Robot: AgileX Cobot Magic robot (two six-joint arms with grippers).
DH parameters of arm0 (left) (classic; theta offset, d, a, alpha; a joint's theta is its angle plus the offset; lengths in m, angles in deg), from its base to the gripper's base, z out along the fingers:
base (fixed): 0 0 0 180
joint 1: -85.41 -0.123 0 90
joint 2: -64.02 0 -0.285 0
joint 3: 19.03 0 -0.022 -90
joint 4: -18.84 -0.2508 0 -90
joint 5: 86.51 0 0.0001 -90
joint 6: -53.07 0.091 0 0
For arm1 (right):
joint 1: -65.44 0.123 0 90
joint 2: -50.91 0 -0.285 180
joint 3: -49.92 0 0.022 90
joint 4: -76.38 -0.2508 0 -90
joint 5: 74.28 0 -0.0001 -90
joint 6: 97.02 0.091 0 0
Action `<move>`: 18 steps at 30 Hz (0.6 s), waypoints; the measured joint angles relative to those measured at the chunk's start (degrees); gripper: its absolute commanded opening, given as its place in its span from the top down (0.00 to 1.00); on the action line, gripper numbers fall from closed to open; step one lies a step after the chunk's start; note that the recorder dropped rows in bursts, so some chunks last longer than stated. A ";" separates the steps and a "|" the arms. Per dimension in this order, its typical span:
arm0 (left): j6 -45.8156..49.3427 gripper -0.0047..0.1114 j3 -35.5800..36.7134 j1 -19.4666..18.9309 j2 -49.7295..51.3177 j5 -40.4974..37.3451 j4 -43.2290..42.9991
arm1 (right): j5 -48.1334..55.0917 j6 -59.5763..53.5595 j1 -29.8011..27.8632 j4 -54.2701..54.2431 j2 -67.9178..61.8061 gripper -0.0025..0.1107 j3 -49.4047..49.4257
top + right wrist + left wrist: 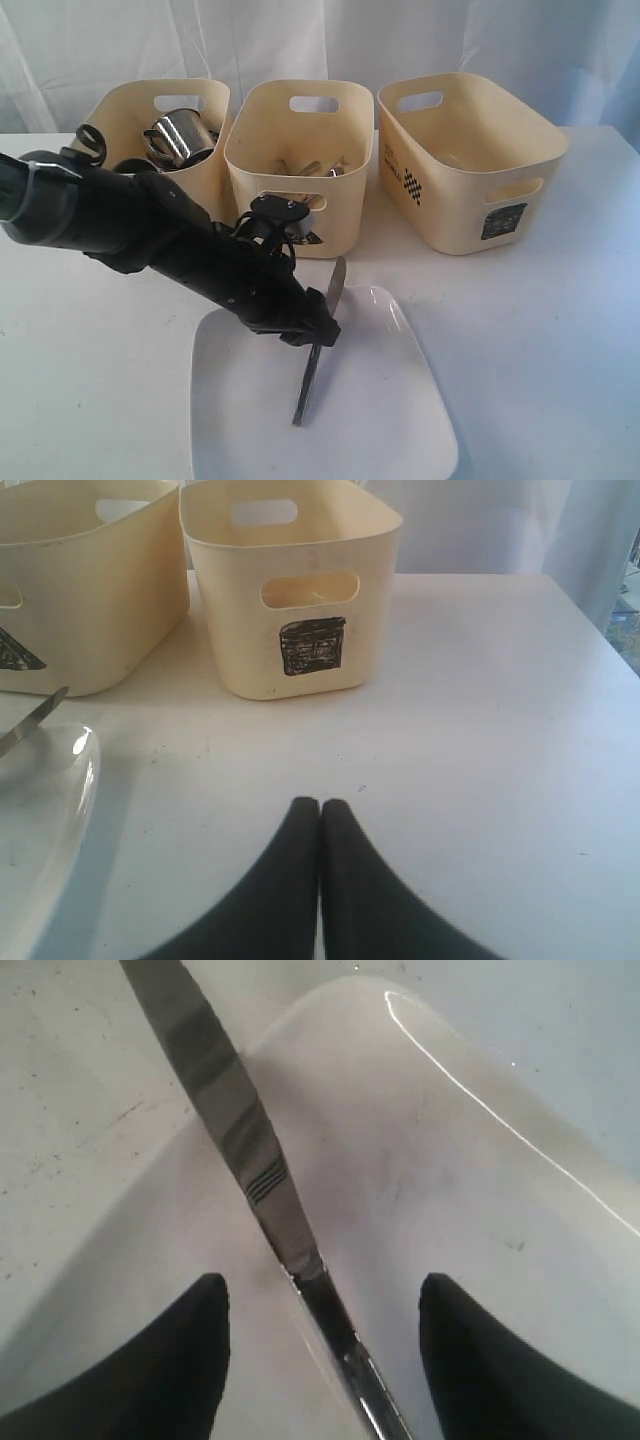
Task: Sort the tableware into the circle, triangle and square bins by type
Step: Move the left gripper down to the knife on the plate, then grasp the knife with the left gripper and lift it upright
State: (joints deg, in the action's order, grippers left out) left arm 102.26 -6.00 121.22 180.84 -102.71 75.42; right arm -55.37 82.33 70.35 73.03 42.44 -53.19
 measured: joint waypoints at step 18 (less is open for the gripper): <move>0.81 0.45 -1.58 0.00 2.92 0.32 2.27 | 0.00 0.11 0.00 0.00 0.00 0.98 0.00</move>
State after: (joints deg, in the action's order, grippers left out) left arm 103.07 -7.58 121.22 183.76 -102.39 77.68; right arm -55.37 82.44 70.35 73.03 42.44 -53.19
